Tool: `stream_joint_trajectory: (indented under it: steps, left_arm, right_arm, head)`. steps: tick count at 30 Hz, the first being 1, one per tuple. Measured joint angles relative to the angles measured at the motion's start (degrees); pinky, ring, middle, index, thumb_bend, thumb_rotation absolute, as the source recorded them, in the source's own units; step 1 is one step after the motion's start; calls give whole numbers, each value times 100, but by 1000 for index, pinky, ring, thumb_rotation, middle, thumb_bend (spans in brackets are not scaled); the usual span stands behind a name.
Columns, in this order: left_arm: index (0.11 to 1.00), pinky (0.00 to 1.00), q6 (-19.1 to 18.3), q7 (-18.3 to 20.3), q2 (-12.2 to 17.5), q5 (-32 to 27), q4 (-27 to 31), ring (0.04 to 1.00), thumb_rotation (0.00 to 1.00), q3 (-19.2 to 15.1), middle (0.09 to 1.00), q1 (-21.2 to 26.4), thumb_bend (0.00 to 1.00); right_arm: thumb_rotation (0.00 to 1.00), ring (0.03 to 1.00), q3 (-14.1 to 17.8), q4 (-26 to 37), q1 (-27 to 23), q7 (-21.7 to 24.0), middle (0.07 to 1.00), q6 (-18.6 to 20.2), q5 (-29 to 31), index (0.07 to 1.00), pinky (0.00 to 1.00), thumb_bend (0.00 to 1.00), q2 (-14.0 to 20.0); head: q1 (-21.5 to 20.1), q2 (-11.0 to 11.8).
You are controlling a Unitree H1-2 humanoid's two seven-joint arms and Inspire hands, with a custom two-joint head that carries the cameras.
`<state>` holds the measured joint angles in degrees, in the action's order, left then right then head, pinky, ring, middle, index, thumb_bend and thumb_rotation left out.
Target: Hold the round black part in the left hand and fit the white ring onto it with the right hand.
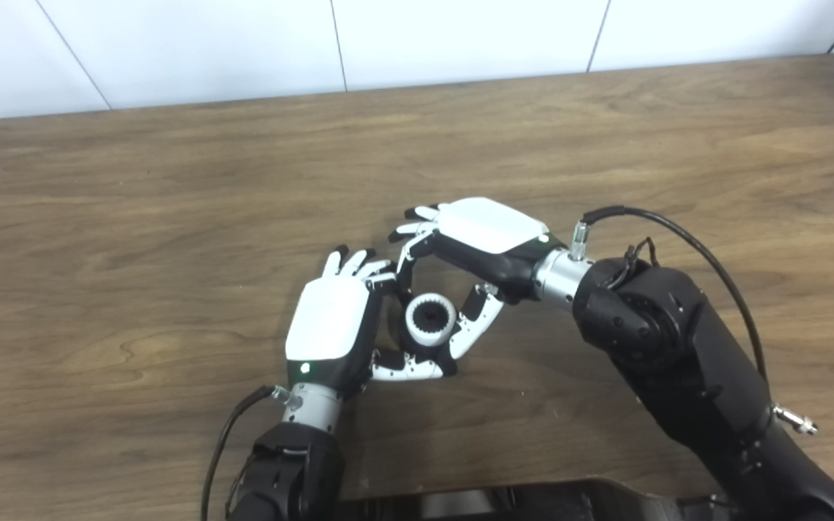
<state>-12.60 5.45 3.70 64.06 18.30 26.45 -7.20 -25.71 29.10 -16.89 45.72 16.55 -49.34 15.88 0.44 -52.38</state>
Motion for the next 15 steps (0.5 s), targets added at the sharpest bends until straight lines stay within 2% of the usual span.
stream_joint_trajectory:
  steps: [15]
  left_arm:
    - [483,1000,-1,5,0,-5,-6,920,54,-6,808,6,524]
  right_arm:
    - [243,985,682,125,-381,160,891,130,202,605,1000,949,191]
  head:
    - [0,17]
